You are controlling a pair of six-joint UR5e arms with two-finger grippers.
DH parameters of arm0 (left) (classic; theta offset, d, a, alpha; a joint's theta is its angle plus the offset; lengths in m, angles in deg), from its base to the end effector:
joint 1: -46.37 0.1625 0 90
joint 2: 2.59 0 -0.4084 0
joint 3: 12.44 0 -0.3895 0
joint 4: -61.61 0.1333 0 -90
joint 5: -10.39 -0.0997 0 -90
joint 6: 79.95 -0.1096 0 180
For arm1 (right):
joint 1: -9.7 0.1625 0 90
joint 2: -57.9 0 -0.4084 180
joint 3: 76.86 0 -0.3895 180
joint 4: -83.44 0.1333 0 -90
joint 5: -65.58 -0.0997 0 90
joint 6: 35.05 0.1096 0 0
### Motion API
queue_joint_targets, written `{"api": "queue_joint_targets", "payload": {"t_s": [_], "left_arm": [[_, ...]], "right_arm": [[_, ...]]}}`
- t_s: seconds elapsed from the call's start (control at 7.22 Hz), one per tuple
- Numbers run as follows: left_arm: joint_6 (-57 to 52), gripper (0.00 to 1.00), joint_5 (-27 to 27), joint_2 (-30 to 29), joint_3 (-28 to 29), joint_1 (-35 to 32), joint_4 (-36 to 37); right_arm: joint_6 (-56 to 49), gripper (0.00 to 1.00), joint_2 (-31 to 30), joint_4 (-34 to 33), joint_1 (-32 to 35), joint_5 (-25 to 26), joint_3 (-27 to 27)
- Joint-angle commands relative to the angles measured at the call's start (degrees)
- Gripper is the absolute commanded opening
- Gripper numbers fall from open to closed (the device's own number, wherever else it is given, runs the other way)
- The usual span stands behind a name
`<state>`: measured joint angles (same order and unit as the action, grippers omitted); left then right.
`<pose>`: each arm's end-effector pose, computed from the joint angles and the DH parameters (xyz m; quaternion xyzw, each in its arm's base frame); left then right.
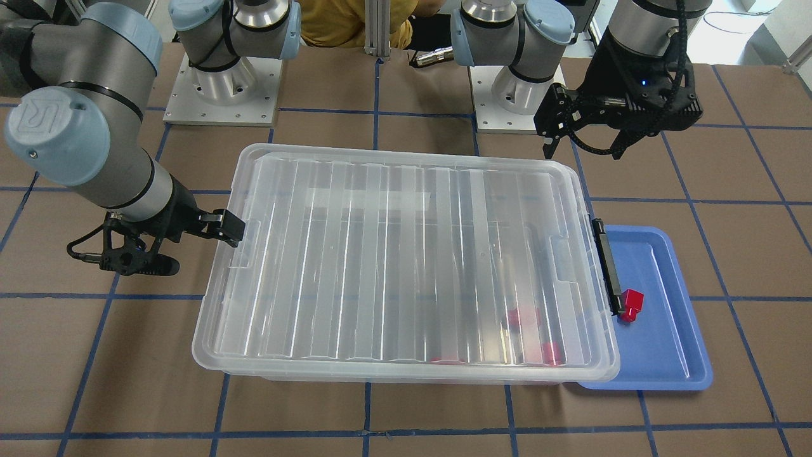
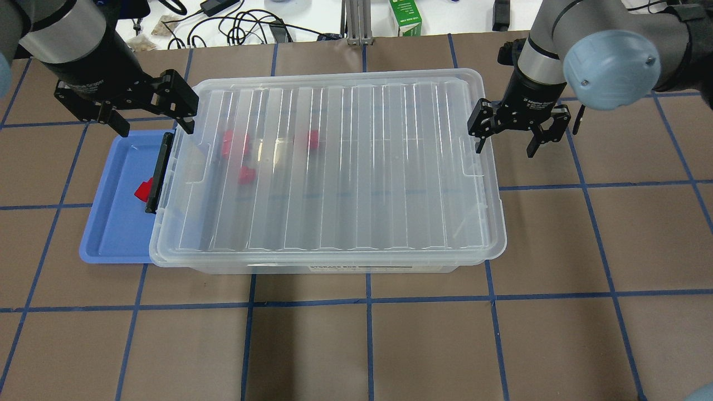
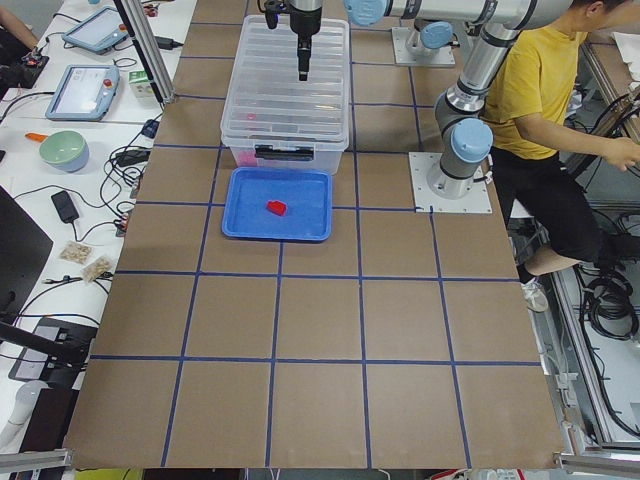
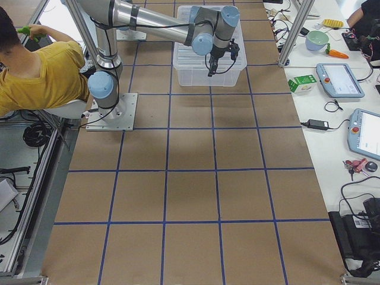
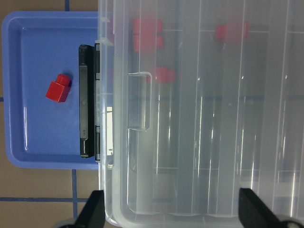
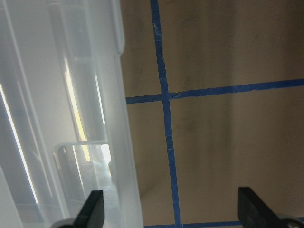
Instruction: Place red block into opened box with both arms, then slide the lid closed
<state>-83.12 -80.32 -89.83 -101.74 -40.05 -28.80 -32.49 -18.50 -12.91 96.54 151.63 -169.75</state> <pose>-0.1021 -0.4818 0.4898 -0.0037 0.9996 -0.0262 0.0077 0.1104 -0.5553 0.3237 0.0527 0.9941 0.0881 0.0348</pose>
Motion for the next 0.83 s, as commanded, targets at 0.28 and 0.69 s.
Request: {"api": "queue_joint_targets", "payload": {"t_s": [0.28,0.69], "left_arm": [[0.0,1.00,0.0,0.1,0.0,0.0,0.1],[0.0,1.00,0.0,0.1,0.0,0.0,0.1]], "right_arm": [[-0.1,1.00,1.3,-0.1,-0.3,1.1,0.2],[-2.7,1.00,1.3,0.1,-4.2,3.9,0.5]]}}
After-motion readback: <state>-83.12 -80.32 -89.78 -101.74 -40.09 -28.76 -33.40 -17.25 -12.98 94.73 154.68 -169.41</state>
